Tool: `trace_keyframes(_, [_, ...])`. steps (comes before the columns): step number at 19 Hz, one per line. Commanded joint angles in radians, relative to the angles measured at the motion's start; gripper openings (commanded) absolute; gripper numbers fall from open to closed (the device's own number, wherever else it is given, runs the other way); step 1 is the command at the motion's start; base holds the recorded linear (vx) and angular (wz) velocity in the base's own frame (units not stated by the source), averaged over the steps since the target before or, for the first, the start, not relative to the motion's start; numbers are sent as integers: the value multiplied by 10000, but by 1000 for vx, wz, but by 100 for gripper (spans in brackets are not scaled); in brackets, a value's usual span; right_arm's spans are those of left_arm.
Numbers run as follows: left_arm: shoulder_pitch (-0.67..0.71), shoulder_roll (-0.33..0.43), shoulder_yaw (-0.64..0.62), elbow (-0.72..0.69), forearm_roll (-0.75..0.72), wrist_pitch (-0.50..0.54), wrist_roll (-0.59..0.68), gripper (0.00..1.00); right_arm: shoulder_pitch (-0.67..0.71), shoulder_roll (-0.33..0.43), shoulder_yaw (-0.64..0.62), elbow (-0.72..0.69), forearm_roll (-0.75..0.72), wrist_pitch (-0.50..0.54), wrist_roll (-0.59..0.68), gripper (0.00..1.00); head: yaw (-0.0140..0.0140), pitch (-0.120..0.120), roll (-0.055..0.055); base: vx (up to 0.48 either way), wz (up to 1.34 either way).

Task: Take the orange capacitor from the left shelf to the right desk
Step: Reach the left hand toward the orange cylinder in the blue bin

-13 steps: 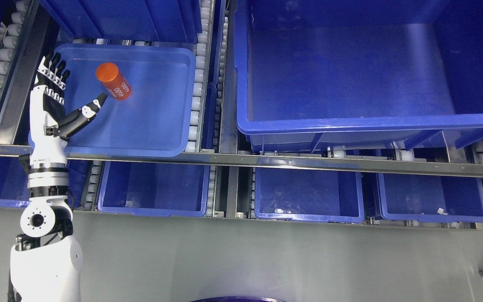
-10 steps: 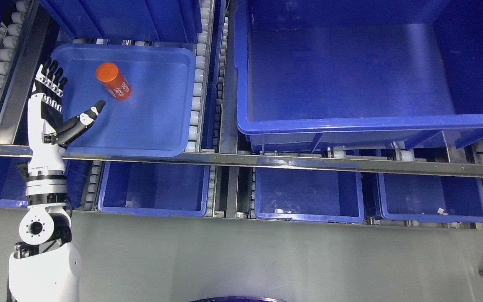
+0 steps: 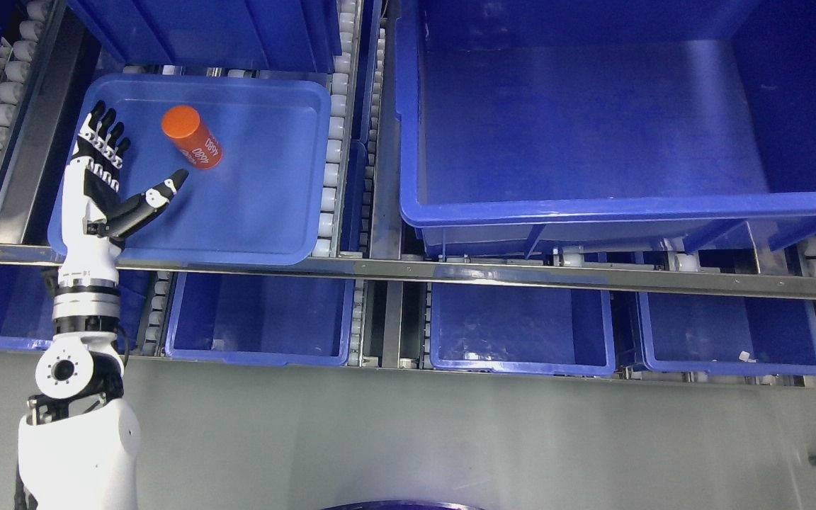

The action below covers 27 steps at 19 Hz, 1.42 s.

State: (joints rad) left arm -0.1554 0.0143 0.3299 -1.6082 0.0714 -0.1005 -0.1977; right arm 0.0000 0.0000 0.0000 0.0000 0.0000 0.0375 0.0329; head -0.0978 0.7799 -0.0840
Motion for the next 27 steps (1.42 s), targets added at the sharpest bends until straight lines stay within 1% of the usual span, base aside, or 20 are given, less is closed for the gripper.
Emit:
trace_keyframes(1, [-1007, 760, -644, 864, -39, 468, -33, 100, 138, -175, -107, -338, 0, -6, -7, 100, 0, 0, 0, 0, 0])
trace_keyframes(2, [-1023, 944, -797, 971, -39, 483, -33, 100, 138, -175, -107, -338, 0, -6, -7, 100, 0, 0, 0, 0, 0])
trace_keyframes(4, [-1008, 1038, -997, 1064, -39, 483, -33, 100, 138, -175, -107, -338, 0, -6, -7, 100, 0, 0, 0, 0, 0])
trace_keyframes(7, [-993, 1084, -1274, 1278, -69, 483, -185, 100, 138, -175, -107, -338, 0, -6, -7, 100, 0, 0, 0, 0, 0])
trace_keyframes(11, [-1008, 1084, -1290, 1616, -330, 483, -462, 97, 138, -175, -107, -338, 0, -6, -7, 100, 0, 0, 0, 0, 0])
trace_keyframes(13, [-1023, 1084, -1274, 1663, -346, 483, -462, 91, 138, -175, -107, -338, 0, -6, -7, 100, 0, 0, 0, 0, 0])
trace_keyframes(14, [-1023, 1084, -1244, 1663, -346, 468, -477, 85, 138, -175, -107, -338, 0, -6, -7, 100, 0, 0, 0, 0, 0])
trace_keyframes(15, [-1023, 1084, -1229, 1678, -346, 468, -477, 82, 138, -175, -107, -338, 0, -6, -7, 100, 0, 0, 0, 0, 0])
trace_keyframes(24, [-1422, 1053, -1167, 2000, -346, 376, -462, 55, 138, -175, -107, -338, 0, -6, -7, 100, 0, 0, 0, 0, 0])
trace_keyframes(27, [-1422, 1023, -1167, 2000, -346, 376, -462, 49, 138, -175, -107, -338, 0, -6, -7, 100, 0, 0, 0, 0, 0])
